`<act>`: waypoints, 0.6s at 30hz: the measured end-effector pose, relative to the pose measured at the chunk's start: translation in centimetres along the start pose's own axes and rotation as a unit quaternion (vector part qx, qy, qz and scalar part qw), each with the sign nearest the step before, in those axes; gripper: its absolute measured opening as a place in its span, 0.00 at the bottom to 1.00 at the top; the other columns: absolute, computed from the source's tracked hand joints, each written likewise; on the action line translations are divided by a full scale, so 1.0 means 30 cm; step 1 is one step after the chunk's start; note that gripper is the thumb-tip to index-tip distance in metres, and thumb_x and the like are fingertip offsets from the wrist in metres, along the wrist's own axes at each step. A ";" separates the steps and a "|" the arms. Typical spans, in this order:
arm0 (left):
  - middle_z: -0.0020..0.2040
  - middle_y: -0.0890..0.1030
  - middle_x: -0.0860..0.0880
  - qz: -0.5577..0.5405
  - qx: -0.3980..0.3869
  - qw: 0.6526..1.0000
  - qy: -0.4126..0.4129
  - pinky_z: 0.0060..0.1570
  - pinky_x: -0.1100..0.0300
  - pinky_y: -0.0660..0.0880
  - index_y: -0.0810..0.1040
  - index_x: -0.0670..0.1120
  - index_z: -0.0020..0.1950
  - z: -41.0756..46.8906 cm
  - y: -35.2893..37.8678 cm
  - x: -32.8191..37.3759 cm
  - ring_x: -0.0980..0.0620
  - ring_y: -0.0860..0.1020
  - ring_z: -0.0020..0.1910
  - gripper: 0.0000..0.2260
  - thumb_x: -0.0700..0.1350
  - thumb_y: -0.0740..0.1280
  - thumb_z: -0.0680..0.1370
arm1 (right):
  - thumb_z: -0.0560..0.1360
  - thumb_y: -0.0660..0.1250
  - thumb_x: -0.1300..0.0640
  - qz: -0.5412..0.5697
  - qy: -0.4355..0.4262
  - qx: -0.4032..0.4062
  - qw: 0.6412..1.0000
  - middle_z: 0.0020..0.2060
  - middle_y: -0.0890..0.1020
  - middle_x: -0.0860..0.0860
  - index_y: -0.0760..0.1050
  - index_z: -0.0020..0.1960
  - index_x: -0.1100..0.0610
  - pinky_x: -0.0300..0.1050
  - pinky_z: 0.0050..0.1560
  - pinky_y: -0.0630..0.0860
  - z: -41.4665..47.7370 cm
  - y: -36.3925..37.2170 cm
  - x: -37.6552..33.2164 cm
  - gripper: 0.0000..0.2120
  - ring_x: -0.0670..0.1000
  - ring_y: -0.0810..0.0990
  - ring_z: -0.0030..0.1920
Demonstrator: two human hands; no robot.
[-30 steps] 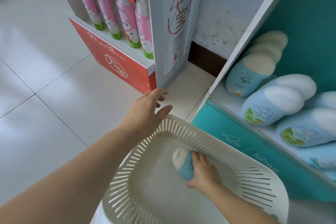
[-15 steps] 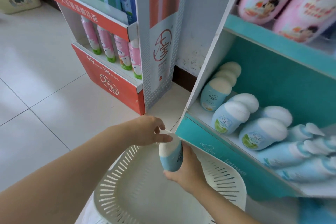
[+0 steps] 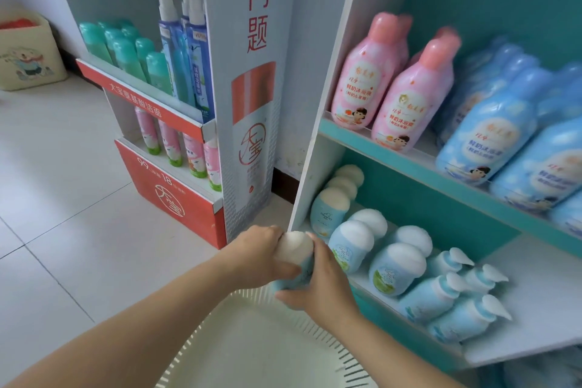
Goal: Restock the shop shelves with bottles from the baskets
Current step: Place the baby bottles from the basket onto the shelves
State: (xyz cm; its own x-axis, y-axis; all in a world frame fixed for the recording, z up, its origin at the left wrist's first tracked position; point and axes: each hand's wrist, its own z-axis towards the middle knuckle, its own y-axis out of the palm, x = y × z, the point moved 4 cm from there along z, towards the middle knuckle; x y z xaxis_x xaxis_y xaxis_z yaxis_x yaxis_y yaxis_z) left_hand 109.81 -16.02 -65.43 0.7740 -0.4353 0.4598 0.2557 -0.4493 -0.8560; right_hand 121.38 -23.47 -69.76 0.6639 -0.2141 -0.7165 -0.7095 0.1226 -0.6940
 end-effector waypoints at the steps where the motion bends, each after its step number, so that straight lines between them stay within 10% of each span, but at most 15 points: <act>1: 0.46 0.77 0.51 0.014 0.011 1.000 0.011 0.42 0.57 0.74 0.74 0.49 0.52 0.005 -0.008 0.010 0.49 0.76 0.44 0.21 0.61 0.69 0.67 | 0.60 0.79 0.50 0.010 0.001 -0.021 1.000 0.61 0.67 0.40 0.57 0.72 0.46 0.36 0.61 0.66 0.013 -0.022 -0.009 0.47 0.42 0.68 0.61; 8: 0.45 0.79 0.54 0.033 0.034 0.996 0.075 0.41 0.59 0.74 0.76 0.51 0.54 0.048 -0.035 0.024 0.52 0.77 0.42 0.23 0.62 0.71 0.65 | 0.57 0.79 0.55 0.015 -0.041 -0.101 0.994 0.51 0.79 0.40 0.68 0.54 0.33 0.42 0.51 0.77 0.102 -0.110 -0.035 0.33 0.44 0.77 0.52; 18: 0.54 0.75 0.57 -0.237 0.070 0.968 0.035 0.55 0.65 0.72 0.71 0.51 0.62 0.121 -0.105 -0.049 0.58 0.75 0.54 0.28 0.57 0.72 0.65 | 0.57 0.80 0.45 -0.092 -0.007 0.035 0.995 0.40 0.77 0.45 0.66 0.43 0.52 0.44 0.36 0.69 0.240 -0.208 -0.057 0.27 0.51 0.75 0.41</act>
State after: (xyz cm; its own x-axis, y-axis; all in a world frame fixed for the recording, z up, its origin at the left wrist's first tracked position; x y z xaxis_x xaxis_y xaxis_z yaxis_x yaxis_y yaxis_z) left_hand 109.97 -11.12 -64.26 0.5100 -0.2609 0.8197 0.6525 -0.5036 -0.5663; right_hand 126.37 -16.90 -64.71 0.7849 -0.2257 -0.5771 -0.5575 0.1492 -0.8166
